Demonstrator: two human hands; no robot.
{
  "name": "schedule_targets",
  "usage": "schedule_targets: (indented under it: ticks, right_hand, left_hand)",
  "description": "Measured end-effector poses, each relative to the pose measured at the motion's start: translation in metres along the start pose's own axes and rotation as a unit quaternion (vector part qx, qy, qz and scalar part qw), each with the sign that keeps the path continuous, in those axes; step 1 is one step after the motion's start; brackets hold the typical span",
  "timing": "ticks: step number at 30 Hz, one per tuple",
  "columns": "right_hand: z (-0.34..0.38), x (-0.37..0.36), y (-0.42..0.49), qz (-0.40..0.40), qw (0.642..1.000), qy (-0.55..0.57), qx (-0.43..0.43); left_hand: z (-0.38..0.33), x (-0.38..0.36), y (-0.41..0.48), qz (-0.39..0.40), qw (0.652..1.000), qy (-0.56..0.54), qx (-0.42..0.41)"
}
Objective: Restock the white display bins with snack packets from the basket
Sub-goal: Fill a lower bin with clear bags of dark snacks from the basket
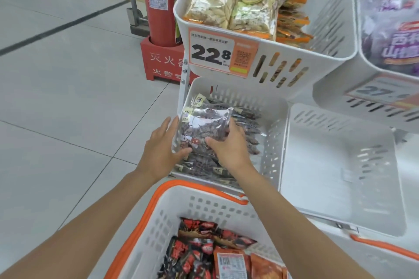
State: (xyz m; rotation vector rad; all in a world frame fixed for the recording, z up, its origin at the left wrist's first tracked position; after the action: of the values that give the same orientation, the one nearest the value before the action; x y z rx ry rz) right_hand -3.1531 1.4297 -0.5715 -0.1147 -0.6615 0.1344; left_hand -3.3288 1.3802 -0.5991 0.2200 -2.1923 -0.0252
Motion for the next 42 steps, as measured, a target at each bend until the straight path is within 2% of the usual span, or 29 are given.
schedule_targets:
  ticks: [4, 7, 11, 14, 16, 18, 20, 23, 25, 27, 31, 34, 36, 38, 40, 42]
  right_hand:
    - [-0.004, 0.01, -0.007, 0.004, 1.0, 0.009, -0.009]
    - [-0.004, 0.032, -0.03, -0.02, 1.0, -0.003, 0.011]
    - [-0.006, 0.077, -0.082, -0.071, 0.995, 0.034, 0.067]
    - [-0.022, 0.113, -0.136, -0.096, 0.989, 0.066, 0.097]
    - [-0.042, 0.132, -0.172, -0.089, 0.989, 0.045, 0.106]
    - [-0.072, 0.146, -0.203, -0.027, 0.996, -0.01, 0.086]
    - [-0.112, 0.15, -0.231, 0.082, 0.991, -0.102, 0.028]
    - [-0.184, 0.142, -0.272, 0.261, 0.933, -0.228, -0.095]
    - [-0.22, 0.126, -0.298, 0.344, 0.895, -0.24, -0.151]
    - [-0.247, 0.112, -0.313, 0.325, 0.899, -0.245, -0.161]
    - [-0.236, 0.123, -0.3, 0.197, 0.952, -0.216, -0.09]
    - [-0.201, 0.141, -0.282, 0.148, 0.987, -0.047, -0.033]
    - [-0.179, 0.143, -0.276, 0.145, 0.984, 0.097, -0.04]
    - [-0.162, 0.142, -0.273, 0.144, 0.969, 0.192, -0.064]
    - [-0.165, 0.137, -0.27, 0.167, 0.961, 0.201, -0.09]
    - [-0.187, 0.129, -0.268, 0.188, 0.971, 0.079, -0.128]
  left_hand:
    - [0.005, 0.009, -0.008, 0.032, 0.998, -0.041, 0.045]
    - [-0.006, 0.024, -0.013, 0.008, 0.998, -0.03, 0.061]
    - [-0.062, 0.042, -0.041, -0.068, 0.997, -0.029, -0.01]
    - [-0.114, 0.034, -0.082, -0.024, 0.995, -0.026, -0.089]
    - [-0.138, 0.02, -0.113, 0.01, 0.992, -0.045, -0.116]
    - [-0.152, 0.001, -0.144, 0.055, 0.99, -0.047, -0.119]
    - [-0.158, -0.018, -0.173, 0.125, 0.986, -0.042, -0.102]
    - [-0.154, -0.038, -0.212, 0.193, 0.977, -0.075, -0.046]
    - [-0.148, -0.046, -0.232, 0.224, 0.971, -0.078, -0.016]
    - [-0.143, -0.052, -0.245, 0.261, 0.963, -0.067, 0.001]
    - [-0.147, -0.057, -0.251, 0.283, 0.952, -0.108, 0.052]
    - [-0.159, -0.06, -0.251, 0.301, 0.927, -0.203, 0.095]
    - [-0.163, -0.066, -0.254, 0.354, 0.886, -0.264, 0.141]
    - [-0.155, -0.073, -0.255, 0.374, 0.861, -0.296, 0.179]
    - [-0.144, -0.073, -0.253, 0.345, 0.858, -0.32, 0.205]
    - [-0.133, -0.067, -0.25, 0.317, 0.864, -0.318, 0.226]
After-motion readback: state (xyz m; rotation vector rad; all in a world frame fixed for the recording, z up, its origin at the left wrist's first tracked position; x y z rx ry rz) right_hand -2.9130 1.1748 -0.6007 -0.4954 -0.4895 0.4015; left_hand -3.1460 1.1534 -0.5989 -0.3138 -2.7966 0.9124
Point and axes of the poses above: each hand's wrist, its own y-axis towards the middle knuckle, its own x-axis out of the back of the hand, z = x × y, the point moved 2 cm from there along y, towards the middle knuckle
